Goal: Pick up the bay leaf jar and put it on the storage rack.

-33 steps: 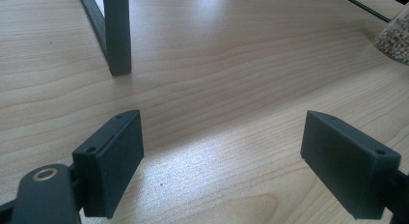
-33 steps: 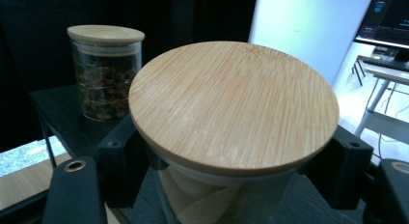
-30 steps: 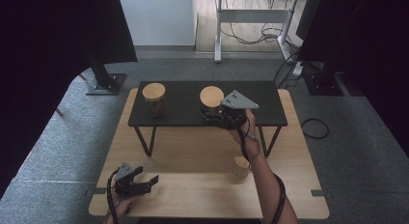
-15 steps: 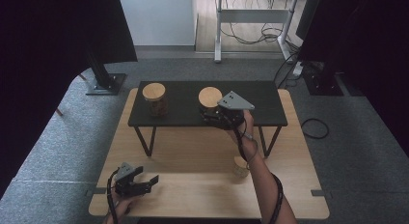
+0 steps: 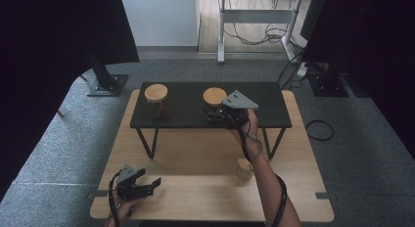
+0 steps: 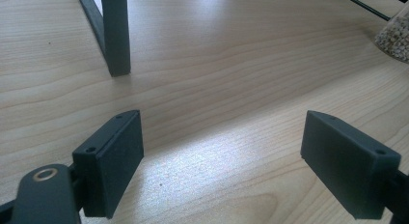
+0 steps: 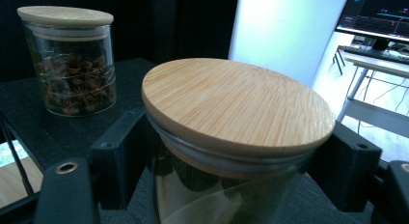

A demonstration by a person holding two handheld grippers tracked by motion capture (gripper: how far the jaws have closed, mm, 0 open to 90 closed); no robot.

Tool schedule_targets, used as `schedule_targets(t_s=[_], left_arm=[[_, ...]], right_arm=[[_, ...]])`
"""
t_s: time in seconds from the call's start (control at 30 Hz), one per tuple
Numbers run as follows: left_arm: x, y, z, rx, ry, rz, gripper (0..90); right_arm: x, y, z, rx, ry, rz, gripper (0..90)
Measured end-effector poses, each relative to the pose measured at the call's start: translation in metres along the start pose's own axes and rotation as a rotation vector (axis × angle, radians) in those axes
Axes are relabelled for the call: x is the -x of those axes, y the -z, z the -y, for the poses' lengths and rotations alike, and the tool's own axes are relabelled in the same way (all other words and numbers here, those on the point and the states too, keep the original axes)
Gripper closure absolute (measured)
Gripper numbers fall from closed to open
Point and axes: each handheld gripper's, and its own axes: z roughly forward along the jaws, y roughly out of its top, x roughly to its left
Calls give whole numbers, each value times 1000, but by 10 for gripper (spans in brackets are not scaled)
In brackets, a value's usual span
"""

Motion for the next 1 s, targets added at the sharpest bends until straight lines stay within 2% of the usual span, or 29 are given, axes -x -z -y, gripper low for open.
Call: schedule_targets(t_s=[0.23,0.47,0.73,1.0], left_arm=[[0,0,0,1,-1,-1,145],[0,0,0,0,-1,-1,144],[0,0,0,-3,-3,-3,145],[1,0,0,-4,-6,-5,144]], right_arm=[[-1,0,0,-1,2,7,213],[-2,0,1,-8,5,12,151],[0,8,3,4,-28,34,107],[0,19,5,28,-57,20,106]])
